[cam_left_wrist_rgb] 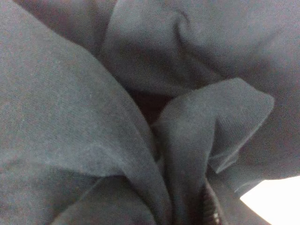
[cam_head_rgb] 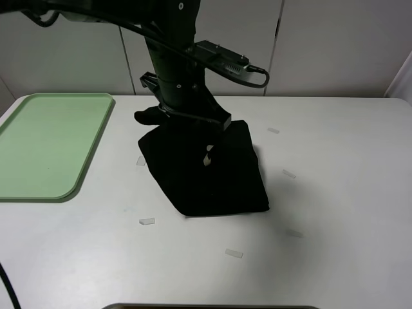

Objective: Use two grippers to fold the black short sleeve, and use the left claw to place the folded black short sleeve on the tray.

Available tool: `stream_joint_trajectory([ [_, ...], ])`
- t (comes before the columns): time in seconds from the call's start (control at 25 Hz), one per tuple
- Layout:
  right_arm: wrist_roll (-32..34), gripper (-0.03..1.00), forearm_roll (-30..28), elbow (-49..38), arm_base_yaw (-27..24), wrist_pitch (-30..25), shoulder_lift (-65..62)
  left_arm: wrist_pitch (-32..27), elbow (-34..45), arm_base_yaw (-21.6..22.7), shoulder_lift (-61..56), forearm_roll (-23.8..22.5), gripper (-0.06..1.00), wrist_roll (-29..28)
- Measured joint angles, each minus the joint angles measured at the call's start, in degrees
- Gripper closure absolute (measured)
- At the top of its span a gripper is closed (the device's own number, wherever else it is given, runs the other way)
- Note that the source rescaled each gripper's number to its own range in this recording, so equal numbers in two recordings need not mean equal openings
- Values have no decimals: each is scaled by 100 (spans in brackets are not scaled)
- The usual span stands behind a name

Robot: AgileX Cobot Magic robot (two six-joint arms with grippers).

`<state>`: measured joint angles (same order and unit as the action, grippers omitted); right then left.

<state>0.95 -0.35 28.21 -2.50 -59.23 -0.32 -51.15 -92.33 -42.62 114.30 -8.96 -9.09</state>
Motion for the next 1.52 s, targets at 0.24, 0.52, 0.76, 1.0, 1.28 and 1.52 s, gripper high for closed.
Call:
stream_joint_trajectory([
  [0.24,0,-3,0,0,0,0,0,249,-351,-215,402,215,73,5],
  [0.52,0,-3,0,0,0,0,0,759,-457,-414,781,538,73,0],
  [0.76,0,-3,0,0,0,0,0,1335,-457,-451,1021,896,73,0],
  [1.0,0,-3,0,0,0,0,0,1641,-457,-451,1092,1059,72,0],
  [1.28,0,-3,0,0,0,0,0,2044,-457,-457,1103,1317,2,48],
  [1.52,0,-3,0,0,0,0,0,2130,-471,-457,1036,1587,-5,399],
])
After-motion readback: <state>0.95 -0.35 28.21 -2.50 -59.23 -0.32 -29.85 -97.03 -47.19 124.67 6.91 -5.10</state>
